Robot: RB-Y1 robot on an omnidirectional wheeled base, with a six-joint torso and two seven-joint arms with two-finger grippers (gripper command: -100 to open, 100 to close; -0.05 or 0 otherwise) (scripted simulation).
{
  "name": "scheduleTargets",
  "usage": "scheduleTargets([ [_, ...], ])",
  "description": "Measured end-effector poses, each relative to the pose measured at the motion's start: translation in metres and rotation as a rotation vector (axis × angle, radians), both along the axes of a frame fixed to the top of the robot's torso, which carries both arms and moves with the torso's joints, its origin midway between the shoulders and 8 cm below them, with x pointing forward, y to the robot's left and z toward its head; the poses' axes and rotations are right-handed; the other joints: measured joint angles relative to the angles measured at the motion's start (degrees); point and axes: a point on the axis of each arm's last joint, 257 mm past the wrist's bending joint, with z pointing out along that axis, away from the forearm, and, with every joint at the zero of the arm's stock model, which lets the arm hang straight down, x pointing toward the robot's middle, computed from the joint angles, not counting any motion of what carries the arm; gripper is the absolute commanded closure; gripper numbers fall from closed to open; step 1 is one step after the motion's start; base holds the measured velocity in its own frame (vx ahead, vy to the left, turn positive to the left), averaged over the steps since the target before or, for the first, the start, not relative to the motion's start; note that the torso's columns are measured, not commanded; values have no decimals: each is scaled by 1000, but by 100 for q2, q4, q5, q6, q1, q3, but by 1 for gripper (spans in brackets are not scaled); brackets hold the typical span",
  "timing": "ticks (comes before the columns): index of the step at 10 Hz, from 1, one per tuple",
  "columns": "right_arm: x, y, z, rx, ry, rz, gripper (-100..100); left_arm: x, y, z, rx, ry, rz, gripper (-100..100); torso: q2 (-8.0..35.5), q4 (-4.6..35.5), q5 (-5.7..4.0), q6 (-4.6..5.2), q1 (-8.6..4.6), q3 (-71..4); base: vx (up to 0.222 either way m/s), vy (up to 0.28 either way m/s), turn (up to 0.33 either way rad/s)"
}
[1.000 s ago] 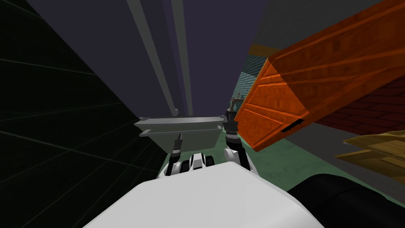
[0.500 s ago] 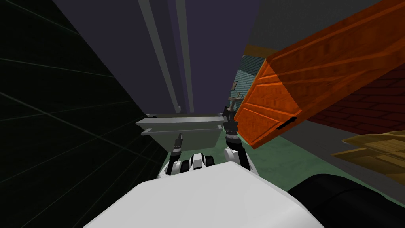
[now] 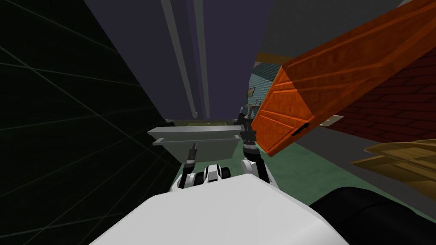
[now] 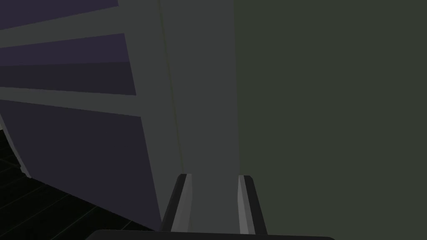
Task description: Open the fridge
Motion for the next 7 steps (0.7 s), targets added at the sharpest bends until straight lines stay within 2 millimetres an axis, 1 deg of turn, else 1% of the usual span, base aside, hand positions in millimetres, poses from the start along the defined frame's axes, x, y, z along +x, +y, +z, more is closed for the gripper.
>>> scheduleTargets([
  [1,0,0,0,0,0,0,0,0,-1,2,-1,-5,-3,100,15,3,2,0,1,10,-229,0,27],
  [2,0,0,0,0,0,0,0,-2,-2,2,0,-5,-5,100,9,10,-3,1,-7,6,-105,-5,5],
  [3,0,0,0,0,0,0,0,-3,-2,-2,1,5,-5,100,-34,8,-8,7,-14,-19,-144,-4,30],
  [6,0,0,0,0,0,0,0,-5,-3,1,0,-2,-13,100,3,6,-1,6,-5,3,-214,23,28],
  [7,0,0,0,0,0,0,0,-6,-5,1,0,-2,-16,-100,1,12,-3,1,0,0,-147,22,42],
])
